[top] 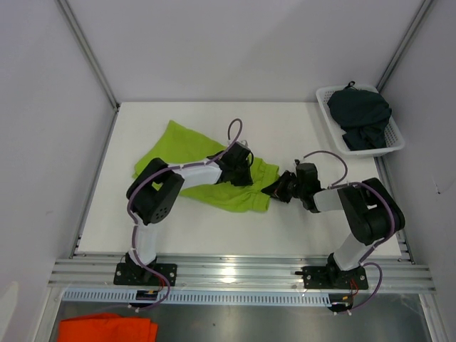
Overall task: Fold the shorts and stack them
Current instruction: Fold the shorts
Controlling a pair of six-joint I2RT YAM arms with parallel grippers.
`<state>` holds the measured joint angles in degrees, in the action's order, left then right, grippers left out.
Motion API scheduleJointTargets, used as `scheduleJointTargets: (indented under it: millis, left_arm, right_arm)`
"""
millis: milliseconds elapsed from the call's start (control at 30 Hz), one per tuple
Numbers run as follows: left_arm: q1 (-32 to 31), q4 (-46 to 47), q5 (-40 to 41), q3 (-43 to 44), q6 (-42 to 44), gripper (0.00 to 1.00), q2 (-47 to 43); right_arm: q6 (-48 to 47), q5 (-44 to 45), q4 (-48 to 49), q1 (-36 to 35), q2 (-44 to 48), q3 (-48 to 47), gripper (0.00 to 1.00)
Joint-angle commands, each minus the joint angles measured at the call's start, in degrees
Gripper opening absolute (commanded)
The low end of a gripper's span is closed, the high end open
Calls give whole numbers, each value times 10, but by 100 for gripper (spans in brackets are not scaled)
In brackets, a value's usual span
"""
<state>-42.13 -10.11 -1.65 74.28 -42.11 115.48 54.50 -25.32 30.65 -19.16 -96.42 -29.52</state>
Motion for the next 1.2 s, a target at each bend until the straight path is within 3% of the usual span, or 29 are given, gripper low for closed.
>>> scheduleJointTargets:
  millis: [0,133,233,433,733,967,1167]
  left_arm:
    - [-7,-51,12,-20,-2,22,-40]
    - [49,-55,-34,-12,21,20,-70]
    - [78,-55,-45,-17,33,20,-93]
    - [95,-20,-64,-43,47,22,-138]
    - [94,60,-135,-37,32,22,-74]
    - [95,30,-72,-13,21,20,-15]
    - [84,38,-47,-11,4,18,13]
  right_arm:
    - [-77,59,-202,-5,51,-55,0]
    - [-136,103,-363,5,112,-86,0]
    - [-162,93,-407,31,147,-82,0]
    - [-208,81,-449,53,165,-91,0]
    - [-229,70,-458,54,136,-112,0]
    - [-237,92,-491,53,149,-138,0]
    - [-255,120,-614,52,157,-230,0]
